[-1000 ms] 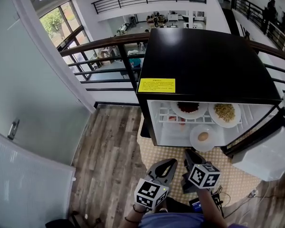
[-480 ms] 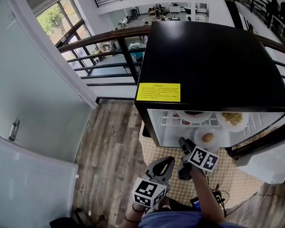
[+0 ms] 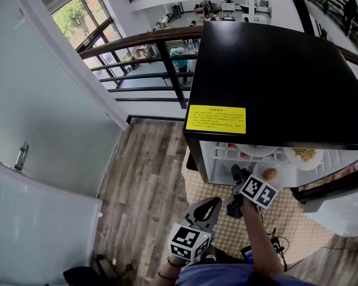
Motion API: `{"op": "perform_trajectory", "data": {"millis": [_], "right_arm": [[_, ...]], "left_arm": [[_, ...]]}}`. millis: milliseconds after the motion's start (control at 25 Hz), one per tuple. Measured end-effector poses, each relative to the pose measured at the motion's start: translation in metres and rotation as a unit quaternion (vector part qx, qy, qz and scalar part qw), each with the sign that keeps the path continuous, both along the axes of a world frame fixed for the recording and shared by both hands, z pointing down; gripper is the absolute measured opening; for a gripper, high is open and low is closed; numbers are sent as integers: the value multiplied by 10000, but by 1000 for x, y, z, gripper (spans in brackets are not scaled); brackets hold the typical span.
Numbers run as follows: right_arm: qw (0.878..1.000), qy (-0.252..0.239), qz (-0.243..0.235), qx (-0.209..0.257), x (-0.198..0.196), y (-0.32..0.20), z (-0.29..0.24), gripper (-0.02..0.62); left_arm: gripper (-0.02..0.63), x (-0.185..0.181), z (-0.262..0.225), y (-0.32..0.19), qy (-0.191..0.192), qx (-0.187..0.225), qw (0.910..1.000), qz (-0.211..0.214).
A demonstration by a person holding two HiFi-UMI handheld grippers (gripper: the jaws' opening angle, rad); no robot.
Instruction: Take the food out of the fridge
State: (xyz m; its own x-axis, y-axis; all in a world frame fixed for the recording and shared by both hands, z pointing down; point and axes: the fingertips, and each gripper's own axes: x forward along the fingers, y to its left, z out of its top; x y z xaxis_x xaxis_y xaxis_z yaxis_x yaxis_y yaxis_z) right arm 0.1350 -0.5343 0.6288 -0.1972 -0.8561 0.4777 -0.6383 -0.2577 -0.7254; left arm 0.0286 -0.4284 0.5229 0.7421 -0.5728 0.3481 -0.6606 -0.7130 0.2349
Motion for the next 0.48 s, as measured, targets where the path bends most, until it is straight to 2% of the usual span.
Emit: {"op": "perform_trajectory", "data": {"millis": [160,240,320,480], "right_arm": [[9997,97,200,-124,5,-2,3,197],[9992,79,377,-146,10,0,7,153],[9985,-62,519,-140,15,3,9,90],[9949,-677,748,-58,15,3,8,76]], "left_arm": [[18,-7,4,-7,-41,-31,9999,-112],[18,-9,6,-8,-45,-50,9999,-137],[18,-11,7,-8,-39,-66,9999,-147],[18,-13,11,-6,-52,-116,9998,-164]]}}
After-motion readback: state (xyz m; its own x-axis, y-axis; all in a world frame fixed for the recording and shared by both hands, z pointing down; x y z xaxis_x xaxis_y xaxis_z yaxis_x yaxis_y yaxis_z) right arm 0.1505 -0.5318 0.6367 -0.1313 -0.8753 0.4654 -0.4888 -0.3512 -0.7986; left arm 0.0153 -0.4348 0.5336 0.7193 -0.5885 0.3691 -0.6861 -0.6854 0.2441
